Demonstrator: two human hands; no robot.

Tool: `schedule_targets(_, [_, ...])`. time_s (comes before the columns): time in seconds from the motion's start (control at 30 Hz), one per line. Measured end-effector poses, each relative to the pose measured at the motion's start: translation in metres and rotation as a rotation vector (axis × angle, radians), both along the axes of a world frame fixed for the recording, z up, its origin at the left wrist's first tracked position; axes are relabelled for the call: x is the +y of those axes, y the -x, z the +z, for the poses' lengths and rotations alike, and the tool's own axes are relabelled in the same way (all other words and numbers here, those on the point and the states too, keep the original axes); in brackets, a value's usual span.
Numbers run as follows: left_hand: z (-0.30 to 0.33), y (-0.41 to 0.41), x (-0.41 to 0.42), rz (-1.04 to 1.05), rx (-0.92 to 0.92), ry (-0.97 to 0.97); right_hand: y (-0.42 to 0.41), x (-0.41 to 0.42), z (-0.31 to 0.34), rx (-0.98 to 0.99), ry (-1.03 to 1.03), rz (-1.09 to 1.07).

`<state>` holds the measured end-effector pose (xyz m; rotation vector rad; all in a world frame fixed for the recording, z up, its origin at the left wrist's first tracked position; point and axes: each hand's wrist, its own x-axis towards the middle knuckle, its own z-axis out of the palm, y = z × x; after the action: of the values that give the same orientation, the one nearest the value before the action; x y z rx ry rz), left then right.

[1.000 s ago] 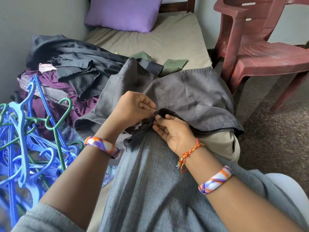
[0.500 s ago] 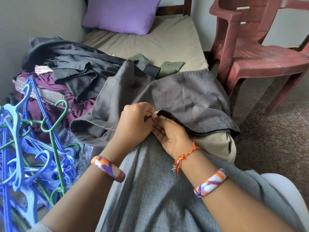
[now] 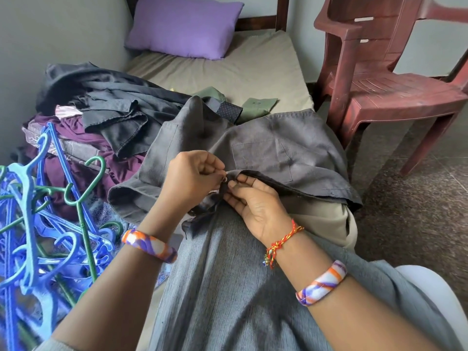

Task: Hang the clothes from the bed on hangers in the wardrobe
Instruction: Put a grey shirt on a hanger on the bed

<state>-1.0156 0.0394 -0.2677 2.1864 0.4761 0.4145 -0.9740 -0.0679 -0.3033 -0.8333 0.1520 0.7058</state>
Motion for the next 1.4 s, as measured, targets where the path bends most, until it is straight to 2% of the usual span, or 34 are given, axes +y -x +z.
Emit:
schedule_targets(0.1, [0.002, -0.001, -0.002, -0.045, 0.051, -0.132, 0.001, -0.001, 0.0, -0.028, 0.004, 0.005])
schedule_targets(0.2, [0.007, -0.005, -0.001, 0.012, 0.022, -0.199, 0.0, -0.006, -0.003, -0.107, 0.01, 0.045])
schedule_targets(0.3, [0.01, -0.008, 0.001, 0.022, 0.006, -0.183, -0.006, -0.015, -0.008, -0.121, 0.039, 0.01])
schedule_targets(0.47, [0.007, -0.011, 0.001, -0.053, 0.14, -0.144, -0.018, -0.028, -0.016, -0.093, 0.106, -0.165])
schedule_targets(0.67, [0.011, -0.02, 0.001, -0.18, 0.327, -0.157, -0.019, -0.036, -0.019, -0.098, 0.182, -0.071])
schedule_targets(0.77, [0.017, -0.032, -0.011, -0.243, 0.229, -0.204, -0.019, -0.041, -0.016, -0.094, 0.165, -0.051])
schedule_targets(0.87, [0.018, -0.046, -0.026, -0.402, 0.279, -0.464, -0.019, -0.046, -0.013, -0.1, 0.157, -0.066])
schedule_targets(0.93, [0.015, -0.058, -0.031, -0.418, 0.263, -0.567, -0.019, -0.05, -0.011, -0.107, 0.162, -0.077])
schedule_targets(1.17, [0.017, -0.074, -0.031, -0.308, 0.188, -0.382, -0.02, -0.059, -0.009, -0.055, 0.114, -0.093])
schedule_targets(1.27, [0.015, -0.072, -0.032, -0.313, 0.155, -0.383, -0.023, -0.06, -0.004, -0.068, 0.081, -0.096])
schedule_targets(1.4, [0.018, -0.068, -0.035, -0.366, 0.13, -0.431, -0.026, -0.06, -0.001, -0.084, 0.134, -0.079])
